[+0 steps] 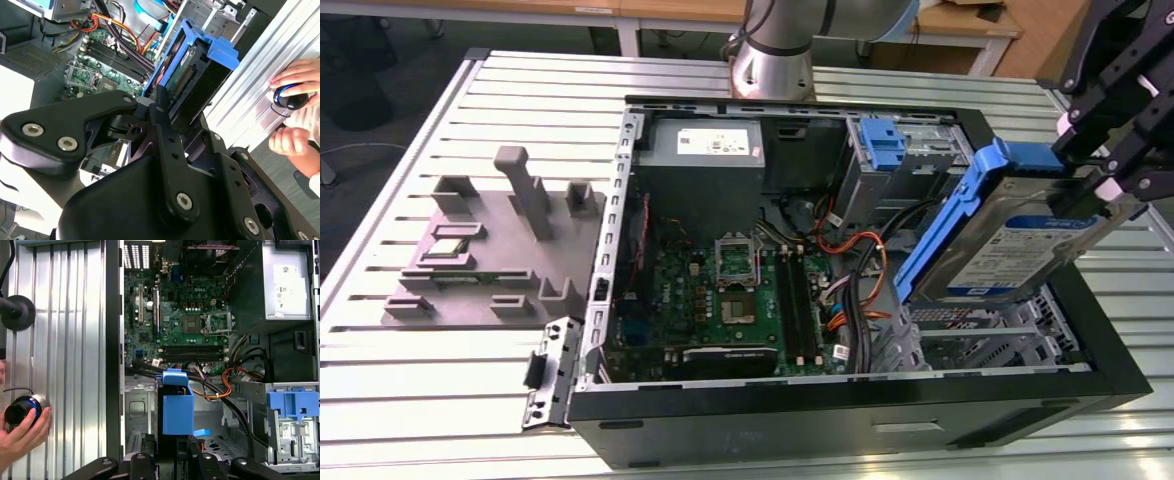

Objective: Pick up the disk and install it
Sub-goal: 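Pick up the disk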

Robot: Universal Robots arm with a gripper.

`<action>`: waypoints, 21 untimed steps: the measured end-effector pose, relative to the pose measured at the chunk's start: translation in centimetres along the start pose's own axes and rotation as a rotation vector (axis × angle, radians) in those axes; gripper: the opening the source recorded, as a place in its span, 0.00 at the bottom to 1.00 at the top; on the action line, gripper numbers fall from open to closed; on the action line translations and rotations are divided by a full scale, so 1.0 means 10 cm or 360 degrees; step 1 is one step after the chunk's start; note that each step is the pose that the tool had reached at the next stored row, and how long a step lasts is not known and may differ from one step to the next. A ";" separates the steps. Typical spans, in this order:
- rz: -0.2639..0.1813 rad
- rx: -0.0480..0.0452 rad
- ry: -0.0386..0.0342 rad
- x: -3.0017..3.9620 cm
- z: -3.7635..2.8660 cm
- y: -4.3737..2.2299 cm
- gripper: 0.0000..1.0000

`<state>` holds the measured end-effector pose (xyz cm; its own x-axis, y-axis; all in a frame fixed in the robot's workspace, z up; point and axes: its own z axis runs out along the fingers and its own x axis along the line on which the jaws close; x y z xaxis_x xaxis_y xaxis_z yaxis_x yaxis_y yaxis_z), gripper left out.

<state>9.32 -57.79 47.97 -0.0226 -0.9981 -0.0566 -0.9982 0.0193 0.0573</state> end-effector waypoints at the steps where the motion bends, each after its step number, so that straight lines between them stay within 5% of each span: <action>1: 0.0000 0.0000 0.0000 0.000 0.005 -0.002 0.35; 16: 0.0000 0.0000 0.0000 0.002 0.023 -0.010 0.35; 21: 0.0000 0.0000 0.0000 0.001 0.034 -0.089 0.35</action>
<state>10.19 -57.80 47.57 -0.0225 -0.9981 -0.0565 -0.9982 0.0193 0.0574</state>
